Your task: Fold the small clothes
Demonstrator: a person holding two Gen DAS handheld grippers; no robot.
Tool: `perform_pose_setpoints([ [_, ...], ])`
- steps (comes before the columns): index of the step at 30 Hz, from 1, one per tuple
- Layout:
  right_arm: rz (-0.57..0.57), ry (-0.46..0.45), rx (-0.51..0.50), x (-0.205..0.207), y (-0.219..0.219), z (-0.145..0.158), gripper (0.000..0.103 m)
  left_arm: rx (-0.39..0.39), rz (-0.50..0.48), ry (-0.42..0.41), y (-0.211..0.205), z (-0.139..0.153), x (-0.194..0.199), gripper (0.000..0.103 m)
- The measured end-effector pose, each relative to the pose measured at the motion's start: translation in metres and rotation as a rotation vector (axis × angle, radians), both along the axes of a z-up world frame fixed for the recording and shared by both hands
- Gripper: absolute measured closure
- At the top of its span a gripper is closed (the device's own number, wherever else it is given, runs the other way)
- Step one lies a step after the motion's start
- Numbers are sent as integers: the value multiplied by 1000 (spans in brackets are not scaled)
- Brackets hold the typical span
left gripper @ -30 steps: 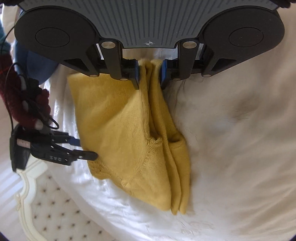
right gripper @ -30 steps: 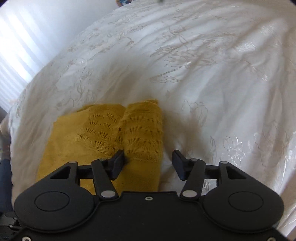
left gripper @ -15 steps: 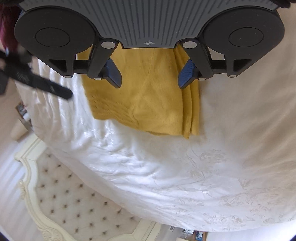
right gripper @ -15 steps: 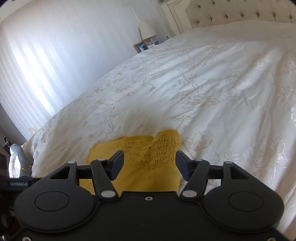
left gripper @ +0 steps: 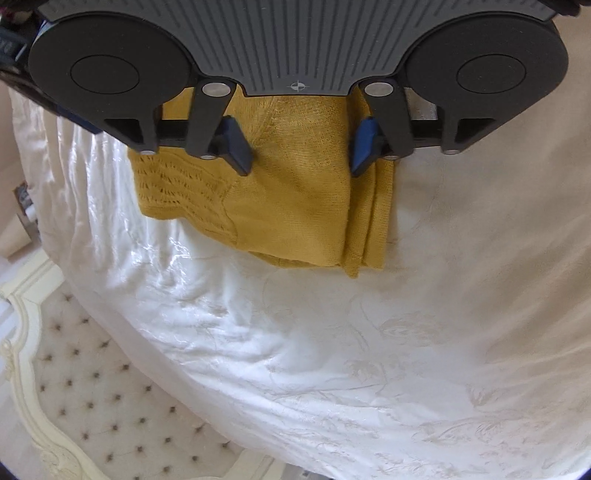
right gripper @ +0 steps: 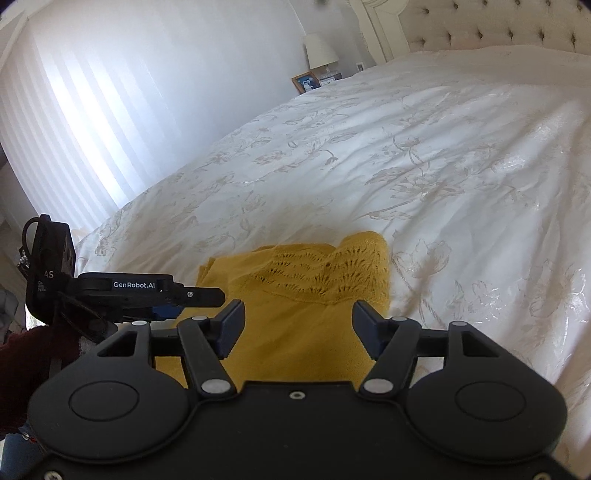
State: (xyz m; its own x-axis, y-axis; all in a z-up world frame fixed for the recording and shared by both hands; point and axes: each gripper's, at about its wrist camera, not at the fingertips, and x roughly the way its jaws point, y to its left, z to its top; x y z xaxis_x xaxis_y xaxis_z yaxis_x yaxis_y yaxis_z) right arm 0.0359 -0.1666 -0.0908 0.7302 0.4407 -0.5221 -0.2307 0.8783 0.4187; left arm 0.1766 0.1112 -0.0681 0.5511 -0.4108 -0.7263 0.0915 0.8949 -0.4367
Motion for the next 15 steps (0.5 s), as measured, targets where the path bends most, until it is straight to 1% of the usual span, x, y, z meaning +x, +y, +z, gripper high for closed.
perform_pose_setpoints([
  [1,2,2,-2,0,0,-1,34,-13,27,8,0,-3,2,58],
  [2,3,4,-4,-1,1,-1,34,-39,37,12,2,-5,3,71],
  [3,4,4,-6,-1,2,-1,34,-72,35,13,4,-8,4,89],
  [4,4,5,-8,-1,2,-1,34,-95,37,8,5,-9,3,90],
  [5,4,5,-12,-1,3,-1,34,-91,51,0,5,-8,1,91],
  [6,3,4,-19,-1,3,0,34,-76,58,-23,5,-4,-4,92],
  [7,4,3,-24,-2,4,1,34,-53,64,-51,5,0,-9,92],
  [8,7,-1,-30,-3,4,2,34,-13,74,-87,5,5,-16,94],
  [9,11,-4,-39,-3,5,3,34,19,82,-116,5,9,-21,94],
  [10,16,-9,-51,-4,6,4,34,35,88,-139,7,11,-25,94],
  [11,22,-17,-66,-3,8,6,34,39,80,-134,9,10,-24,94],
  [13,39,-33,-97,2,14,8,34,26,70,-99,12,4,-20,94],
  [15,61,-43,-117,14,21,8,34,18,85,-82,15,-1,-16,93],
])
